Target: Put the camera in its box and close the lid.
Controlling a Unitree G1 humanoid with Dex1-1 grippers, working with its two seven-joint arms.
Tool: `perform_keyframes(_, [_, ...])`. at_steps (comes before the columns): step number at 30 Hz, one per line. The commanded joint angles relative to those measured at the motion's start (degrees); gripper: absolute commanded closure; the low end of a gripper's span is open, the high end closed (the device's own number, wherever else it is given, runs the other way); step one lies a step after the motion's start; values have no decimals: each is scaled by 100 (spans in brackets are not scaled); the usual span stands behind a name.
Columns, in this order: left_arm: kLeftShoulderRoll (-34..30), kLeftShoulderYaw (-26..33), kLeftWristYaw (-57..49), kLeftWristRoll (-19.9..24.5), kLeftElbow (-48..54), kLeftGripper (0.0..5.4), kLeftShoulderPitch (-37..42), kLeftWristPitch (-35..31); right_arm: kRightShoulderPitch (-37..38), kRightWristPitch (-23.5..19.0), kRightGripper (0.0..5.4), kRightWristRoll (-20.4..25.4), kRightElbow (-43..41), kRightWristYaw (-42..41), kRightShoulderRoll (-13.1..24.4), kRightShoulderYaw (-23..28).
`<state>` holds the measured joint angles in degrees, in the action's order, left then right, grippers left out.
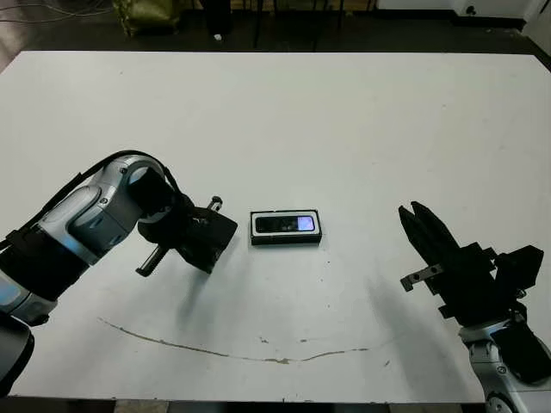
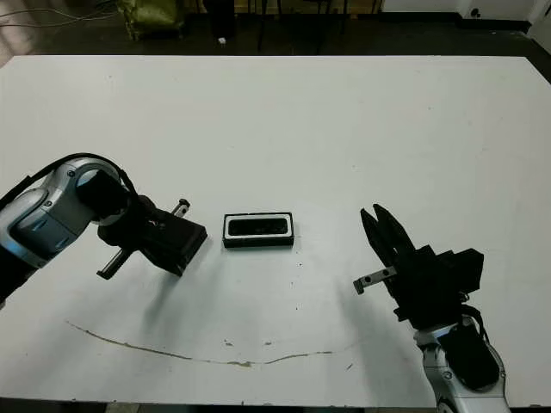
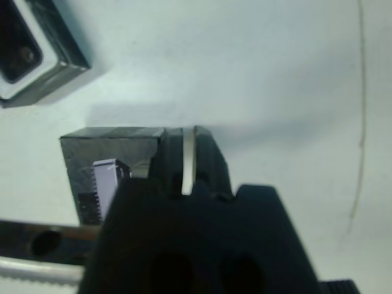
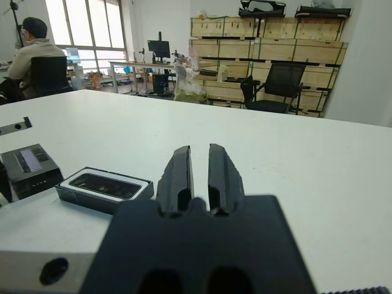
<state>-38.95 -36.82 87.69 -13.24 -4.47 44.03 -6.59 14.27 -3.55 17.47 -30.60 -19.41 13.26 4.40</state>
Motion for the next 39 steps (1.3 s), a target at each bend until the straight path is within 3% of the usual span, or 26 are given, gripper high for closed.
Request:
perform_keyframes(1, [107,-184,-114,-316,-182,540,-56,100,103,-136,538,41,3,54,2,21])
perform_keyframes(10, [327,-155,-466,-602,-726,540,84,253,83,21,538,107,173,-79,5,7])
perform_keyframes(18, [593,-77,-629,-588,-1085,540,210,289,130,35,538,99,180,-61,-20,8])
perform_keyframes(28, [822,22,-1032,-602,-1801,540,276,557,106,373,538,152,458,-297,18,75])
perform_keyframes(39, [1063,256,-1127,-500,-2176,540,367,395,157,233,538,183,363,-176,-14,37])
